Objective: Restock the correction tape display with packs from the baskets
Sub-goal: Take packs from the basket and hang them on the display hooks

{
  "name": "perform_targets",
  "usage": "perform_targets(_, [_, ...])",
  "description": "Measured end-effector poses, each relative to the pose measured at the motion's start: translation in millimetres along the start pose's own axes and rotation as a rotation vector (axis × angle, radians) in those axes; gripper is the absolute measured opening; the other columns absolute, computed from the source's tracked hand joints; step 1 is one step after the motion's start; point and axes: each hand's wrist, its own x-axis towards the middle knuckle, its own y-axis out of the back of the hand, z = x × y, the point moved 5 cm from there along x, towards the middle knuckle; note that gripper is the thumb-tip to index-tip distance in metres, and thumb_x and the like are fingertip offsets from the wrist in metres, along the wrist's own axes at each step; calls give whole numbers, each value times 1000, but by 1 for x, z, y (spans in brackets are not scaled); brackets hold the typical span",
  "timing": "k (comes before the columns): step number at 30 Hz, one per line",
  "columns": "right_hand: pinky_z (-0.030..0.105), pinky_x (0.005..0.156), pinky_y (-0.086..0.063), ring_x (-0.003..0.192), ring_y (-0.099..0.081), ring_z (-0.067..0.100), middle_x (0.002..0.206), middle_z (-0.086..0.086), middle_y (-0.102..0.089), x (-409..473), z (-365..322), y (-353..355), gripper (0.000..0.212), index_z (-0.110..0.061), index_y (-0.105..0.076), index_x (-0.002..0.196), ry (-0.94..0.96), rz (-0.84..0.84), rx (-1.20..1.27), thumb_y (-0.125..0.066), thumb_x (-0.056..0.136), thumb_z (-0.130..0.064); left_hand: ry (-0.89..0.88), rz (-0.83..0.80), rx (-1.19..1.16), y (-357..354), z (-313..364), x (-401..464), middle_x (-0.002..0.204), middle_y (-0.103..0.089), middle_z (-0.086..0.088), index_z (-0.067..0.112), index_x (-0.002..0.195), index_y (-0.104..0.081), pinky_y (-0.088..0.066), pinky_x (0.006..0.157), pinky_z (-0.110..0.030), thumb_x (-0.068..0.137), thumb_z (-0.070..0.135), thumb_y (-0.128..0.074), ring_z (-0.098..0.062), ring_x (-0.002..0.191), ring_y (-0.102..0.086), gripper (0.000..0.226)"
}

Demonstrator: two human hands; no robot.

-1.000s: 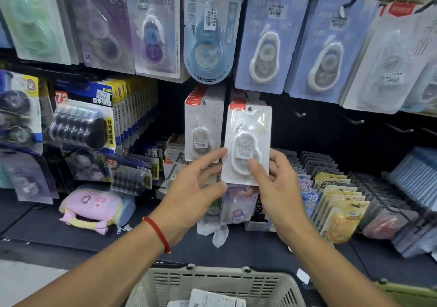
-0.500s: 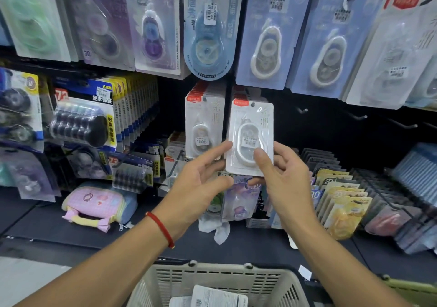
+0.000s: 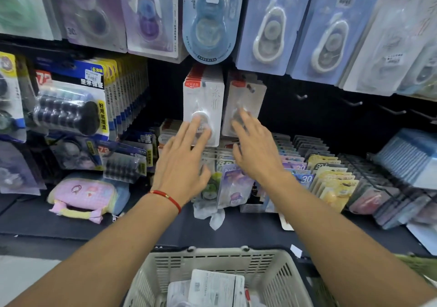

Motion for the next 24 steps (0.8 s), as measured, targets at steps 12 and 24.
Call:
perform_targets(12, [51,109,-50,156,-29,33,177,4,1,60,28,-28,81,-25,-25,165,-129,-275,140,-64,94,-15,-33,-68,30,-3,-17,-7,178,0,-2,22,166,-25,-38,118,-48,90,25,-66,-29,162,-14,86])
perform_targets(24, [36,85,-54,97,-69,23,106,-1,-76,-173,-11,-89,25,-23,-71,120,-36,-667,390,-60,97,-22,-366,-728,58,-62,-16,-127,148,-53,0,23,151,-49,-47,102,-43,96,14,-55,-27,132,-52,57])
